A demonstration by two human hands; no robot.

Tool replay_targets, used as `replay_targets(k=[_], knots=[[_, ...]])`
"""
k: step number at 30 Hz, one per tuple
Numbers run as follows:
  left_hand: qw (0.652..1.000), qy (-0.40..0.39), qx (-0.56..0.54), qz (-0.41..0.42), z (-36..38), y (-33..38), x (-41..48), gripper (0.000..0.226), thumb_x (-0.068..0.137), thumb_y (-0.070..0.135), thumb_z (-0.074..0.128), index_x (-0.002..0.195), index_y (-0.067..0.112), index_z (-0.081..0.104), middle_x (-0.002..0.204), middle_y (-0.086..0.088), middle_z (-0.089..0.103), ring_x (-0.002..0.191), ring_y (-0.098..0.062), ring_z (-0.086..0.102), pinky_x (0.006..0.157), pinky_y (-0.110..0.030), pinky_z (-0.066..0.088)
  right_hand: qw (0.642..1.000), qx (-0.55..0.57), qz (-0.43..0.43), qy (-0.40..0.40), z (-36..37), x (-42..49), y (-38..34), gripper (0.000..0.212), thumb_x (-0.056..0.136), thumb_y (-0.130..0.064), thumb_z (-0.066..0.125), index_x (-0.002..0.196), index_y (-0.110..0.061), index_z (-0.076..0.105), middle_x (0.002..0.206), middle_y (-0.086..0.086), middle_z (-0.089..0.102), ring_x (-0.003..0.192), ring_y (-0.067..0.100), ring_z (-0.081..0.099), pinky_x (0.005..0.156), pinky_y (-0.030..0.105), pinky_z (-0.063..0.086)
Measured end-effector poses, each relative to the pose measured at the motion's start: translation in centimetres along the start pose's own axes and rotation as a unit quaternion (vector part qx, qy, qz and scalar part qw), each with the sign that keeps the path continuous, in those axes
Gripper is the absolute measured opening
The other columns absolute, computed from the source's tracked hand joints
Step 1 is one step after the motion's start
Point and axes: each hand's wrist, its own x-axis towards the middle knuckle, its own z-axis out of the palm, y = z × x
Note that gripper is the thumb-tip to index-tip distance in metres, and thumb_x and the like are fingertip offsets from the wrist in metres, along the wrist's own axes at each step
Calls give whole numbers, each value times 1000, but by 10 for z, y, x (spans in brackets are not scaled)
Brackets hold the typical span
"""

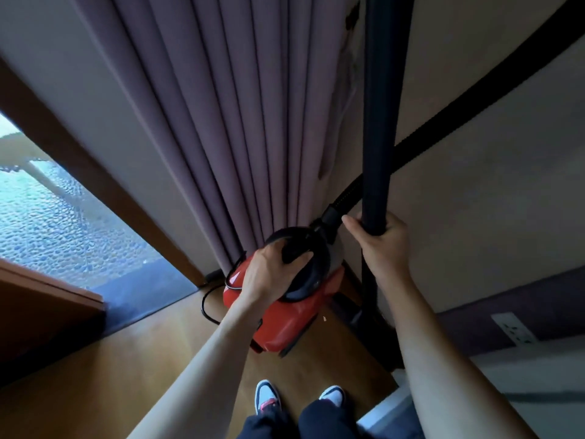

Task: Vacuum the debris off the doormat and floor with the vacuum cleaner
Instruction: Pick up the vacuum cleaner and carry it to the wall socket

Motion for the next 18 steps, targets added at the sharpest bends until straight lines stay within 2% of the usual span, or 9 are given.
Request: replay_targets(k=[2,5,7,10,12,15,18], knots=[[1000,13,-5,7,-16,3,-3,36,85,54,66,110,29,70,99,5,74,94,-15,68,66,-22,41,1000,2,-11,-4,10,-2,-14,26,84,-8,83,69,-15,63,60,-14,60,59,3,58,61,17,48],[999,27,-16,8,-32,4,-7,35,85,50,68,111,27,70,100,4,74,93,-16,68,68,-24,45,999,9,-26,-23,25,-6,-27,20,81,-9,85,74,-7,66,67,-1,65,65,11,63,67,22,53],[999,36,-23,-4,-38,3,-11,36,83,50,68,111,27,70,98,4,74,91,-16,69,68,-26,48,999,8,-30,-35,34,-11,-31,21,80,-12,87,77,-11,66,68,-1,64,66,11,63,66,21,52],[998,52,-13,-30,-44,-2,-15,33,80,52,66,104,30,71,90,5,74,84,-15,69,61,-24,45,999,12,-37,-27,46,-20,-32,28,77,-33,88,79,-20,64,70,-2,63,66,15,63,66,26,51],[996,70,-16,-49,-47,-6,-14,35,76,55,63,99,30,72,88,6,73,83,-14,69,61,-24,44,999,22,-31,-16,52,-21,-34,31,77,-42,87,77,-22,63,67,-8,63,63,12,61,63,23,49],[992,89,-21,-82,-51,-11,-13,38,73,57,62,97,30,72,89,5,74,85,-16,69,64,-25,44,999,28,-33,-9,60,-16,-41,25,80,-26,85,73,-22,62,61,-15,60,58,4,58,60,15,46],[987,112,-16,-111,-52,-16,-13,31,75,53,65,91,27,71,84,2,73,82,-19,69,62,-25,40,998,45,-29,-31,70,-7,-40,27,84,-15,83,70,-23,61,59,-14,60,56,4,57,59,14,46]])
